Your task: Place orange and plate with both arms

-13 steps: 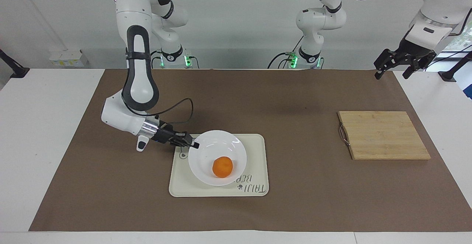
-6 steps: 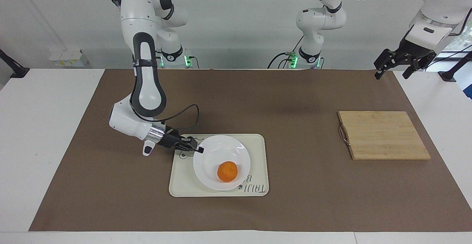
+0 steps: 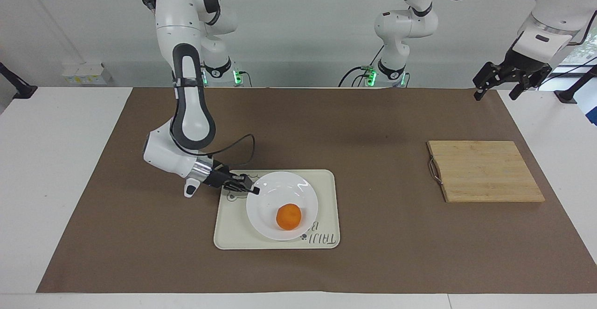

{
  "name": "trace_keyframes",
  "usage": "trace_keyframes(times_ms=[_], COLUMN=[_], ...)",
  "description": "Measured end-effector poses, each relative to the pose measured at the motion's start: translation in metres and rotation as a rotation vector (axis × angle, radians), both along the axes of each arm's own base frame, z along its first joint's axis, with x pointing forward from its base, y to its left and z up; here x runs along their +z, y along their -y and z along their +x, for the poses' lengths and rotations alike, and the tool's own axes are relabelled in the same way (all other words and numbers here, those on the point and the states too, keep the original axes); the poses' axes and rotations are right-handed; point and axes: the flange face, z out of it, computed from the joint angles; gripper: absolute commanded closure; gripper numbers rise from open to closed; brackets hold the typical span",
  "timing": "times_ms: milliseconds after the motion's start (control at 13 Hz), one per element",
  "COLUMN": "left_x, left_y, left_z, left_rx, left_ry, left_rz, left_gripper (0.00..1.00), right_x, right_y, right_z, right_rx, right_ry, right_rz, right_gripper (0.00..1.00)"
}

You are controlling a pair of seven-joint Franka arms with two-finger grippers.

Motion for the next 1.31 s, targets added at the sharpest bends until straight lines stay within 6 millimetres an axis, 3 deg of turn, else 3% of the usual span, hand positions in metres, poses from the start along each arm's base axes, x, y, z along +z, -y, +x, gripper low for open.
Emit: trace_keyframes(times_ms=[231, 385, 692, 923, 1308], left_x=[0.000, 0.000, 0.000, 0.000, 0.000], left_y=[0.000, 0.000, 0.000, 0.000, 0.000], left_z=[0.000, 0.000, 0.000, 0.000, 0.000], left_rx=[0.000, 0.000, 0.000, 0.000, 0.000], left_ry=[0.000, 0.000, 0.000, 0.000, 0.000], left_rz=[0.000, 0.000, 0.000, 0.000, 0.000], left_gripper=[0.00, 0.00, 0.00, 0.00, 0.00], right_x=[0.001, 0.015, 0.055, 0.095, 0.169], right_y=[0.005, 0.013, 0.033, 0.048, 0.060], right_z=[0.001, 0.005, 0.008, 0.007, -0.014], right_rx=[0.046, 0.081, 0.142, 0.210, 0.191], right_ry=[0.020, 0.054, 0.128, 0.143, 0.073], right_rz=[-0.079, -0.133, -0.252, -0.462, -0.714], right_gripper=[0.00, 0.00, 0.00, 0.00, 0.00])
